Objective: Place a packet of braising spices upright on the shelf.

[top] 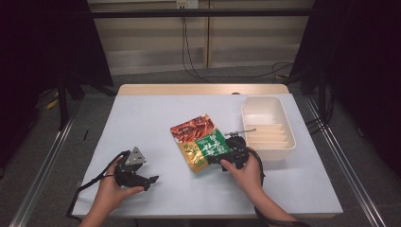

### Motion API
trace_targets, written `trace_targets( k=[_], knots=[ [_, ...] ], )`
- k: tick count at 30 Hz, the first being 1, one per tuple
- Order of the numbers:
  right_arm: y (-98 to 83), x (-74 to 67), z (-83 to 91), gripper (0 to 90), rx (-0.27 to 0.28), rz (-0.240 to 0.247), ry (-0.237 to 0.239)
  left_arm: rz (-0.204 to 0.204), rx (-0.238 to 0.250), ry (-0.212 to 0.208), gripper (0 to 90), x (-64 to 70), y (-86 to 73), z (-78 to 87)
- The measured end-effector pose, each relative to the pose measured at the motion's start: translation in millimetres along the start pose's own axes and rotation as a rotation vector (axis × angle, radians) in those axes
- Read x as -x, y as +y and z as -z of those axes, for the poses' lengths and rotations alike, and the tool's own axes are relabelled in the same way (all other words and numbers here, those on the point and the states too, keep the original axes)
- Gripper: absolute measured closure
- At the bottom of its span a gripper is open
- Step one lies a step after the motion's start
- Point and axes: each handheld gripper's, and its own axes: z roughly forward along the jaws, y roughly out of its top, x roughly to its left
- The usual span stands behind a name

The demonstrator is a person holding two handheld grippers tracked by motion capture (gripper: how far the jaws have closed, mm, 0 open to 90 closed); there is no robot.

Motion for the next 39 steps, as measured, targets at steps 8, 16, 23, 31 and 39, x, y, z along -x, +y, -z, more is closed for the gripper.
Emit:
trace_targets(
  k=[8, 16, 23, 31, 39],
  knots=[
    [5.2, 0.0, -0.2, 67.0, -0.006, -0.025, 0.024, -0.015, -0.007, 0.002, 13.8, -0.8, 0.0, 1.4],
    [16.2, -2.5, 10.5, 88.7, -0.004, 0.034, -0.021, -0.004, 0.007, 0.008, 13.2, -0.7, -0.1, 1.5],
    [32.9, -13.1, 23.3, 90.0, -0.041, 0.079, -0.025, 0.007, 0.011, 0.005, 12.3, -0.7, -0.1, 3.1],
    [62.8, -20.9, 44.2, 90.0, -0.098, 0.125, -0.038, -0.001, 0.008, 0.003, 12.2, -2.1, -0.3, 4.6],
    [94.2, -26.3, 62.6, 90.0, -0.169, 0.173, -0.042, 0.009, 0.013, 0.005, 12.1, -2.3, 0.3, 5.4]
  ],
)
